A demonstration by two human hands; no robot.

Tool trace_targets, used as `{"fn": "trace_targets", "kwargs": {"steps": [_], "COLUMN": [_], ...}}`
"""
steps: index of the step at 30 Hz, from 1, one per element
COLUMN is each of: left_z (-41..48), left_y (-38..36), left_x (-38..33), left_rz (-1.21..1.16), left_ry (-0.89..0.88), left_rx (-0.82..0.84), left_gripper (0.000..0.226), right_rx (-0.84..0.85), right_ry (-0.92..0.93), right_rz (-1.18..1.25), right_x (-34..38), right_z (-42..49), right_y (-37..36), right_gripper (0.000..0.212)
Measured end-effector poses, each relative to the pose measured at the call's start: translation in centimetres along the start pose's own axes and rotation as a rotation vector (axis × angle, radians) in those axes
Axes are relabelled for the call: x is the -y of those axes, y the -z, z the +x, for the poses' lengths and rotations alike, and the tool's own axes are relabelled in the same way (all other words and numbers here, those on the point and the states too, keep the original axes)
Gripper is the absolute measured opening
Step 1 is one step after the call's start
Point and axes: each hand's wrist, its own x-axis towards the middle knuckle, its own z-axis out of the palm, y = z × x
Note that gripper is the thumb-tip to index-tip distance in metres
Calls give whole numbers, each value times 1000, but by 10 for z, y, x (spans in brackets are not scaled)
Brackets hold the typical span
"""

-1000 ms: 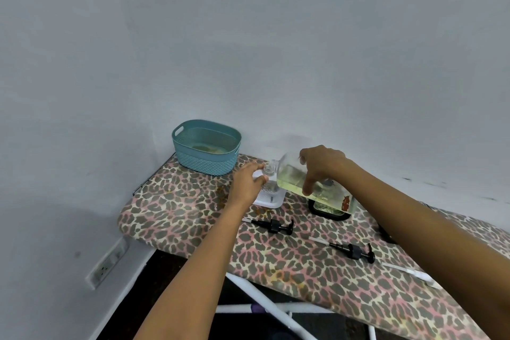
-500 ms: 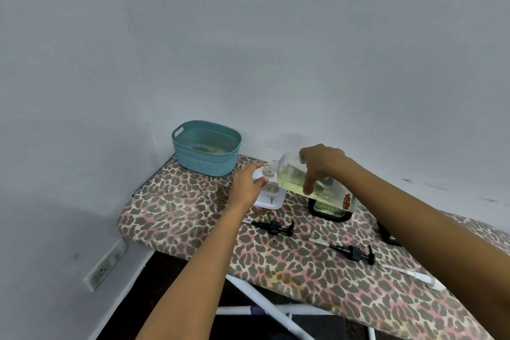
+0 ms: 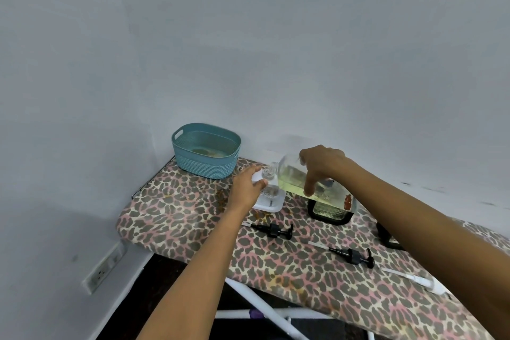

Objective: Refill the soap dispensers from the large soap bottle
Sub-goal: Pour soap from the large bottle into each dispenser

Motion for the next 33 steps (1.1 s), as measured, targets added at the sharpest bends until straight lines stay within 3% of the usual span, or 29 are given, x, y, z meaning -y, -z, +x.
{"fn": "trace_targets", "kwargs": {"steps": [33], "left_z": [1], "left_y": [0], "left_x": [0], "left_rz": [11], "left_ry": [6], "left_rx": [7], "left_gripper": [45], "right_rx": [7], "right_ry": [-12], "right_rz": [-68], "right_x": [-1], "right_z": [1], "right_y": [4], "right_gripper": [77]}}
